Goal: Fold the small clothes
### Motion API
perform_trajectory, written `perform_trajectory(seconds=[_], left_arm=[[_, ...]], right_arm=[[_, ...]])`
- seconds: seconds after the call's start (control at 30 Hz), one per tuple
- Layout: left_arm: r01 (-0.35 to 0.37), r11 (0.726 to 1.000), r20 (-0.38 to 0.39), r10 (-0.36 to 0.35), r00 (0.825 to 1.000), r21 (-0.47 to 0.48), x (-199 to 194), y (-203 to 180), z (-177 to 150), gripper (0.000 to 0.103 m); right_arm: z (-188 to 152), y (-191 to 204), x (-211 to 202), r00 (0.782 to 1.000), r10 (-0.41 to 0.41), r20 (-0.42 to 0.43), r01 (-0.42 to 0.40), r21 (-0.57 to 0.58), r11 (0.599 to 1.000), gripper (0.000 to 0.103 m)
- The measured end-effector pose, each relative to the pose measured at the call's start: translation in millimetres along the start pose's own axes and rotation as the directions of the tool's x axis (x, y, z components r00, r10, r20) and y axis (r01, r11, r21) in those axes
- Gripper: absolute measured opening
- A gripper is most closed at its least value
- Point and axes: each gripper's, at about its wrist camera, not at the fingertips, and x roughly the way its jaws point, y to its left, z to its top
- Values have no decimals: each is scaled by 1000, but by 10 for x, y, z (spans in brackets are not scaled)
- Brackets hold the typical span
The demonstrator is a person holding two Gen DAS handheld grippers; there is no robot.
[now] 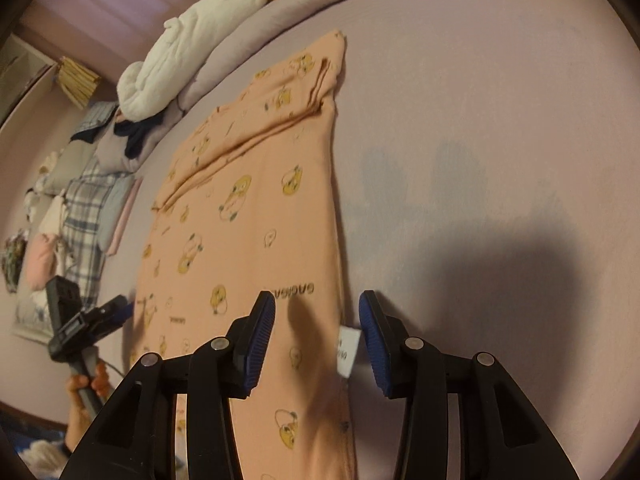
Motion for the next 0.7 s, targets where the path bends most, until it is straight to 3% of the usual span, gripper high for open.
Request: perform_trajectory(seconds=[0.23, 0.33, 0.5, 0.7], left_arm=[[108, 993, -10, -109, 994, -48, 198, -53, 64, 73], [153, 986, -9, -154, 988, -70, 145, 26, 15, 63], [219, 970, -34, -224, 974, -103, 36, 184, -172, 48], [280, 952, -64, -289, 955, -127, -116, 210, -507, 47]], right_arm=[[69, 41, 179, 995, 102, -13, -102, 31, 994, 44], [28, 28, 173, 990, 141, -22, -141, 33, 990, 44], [-140, 18, 89, 985, 161, -63, -160, 13, 987, 43], [-391, -20, -21, 974, 196, -111, -192, 39, 981, 42]])
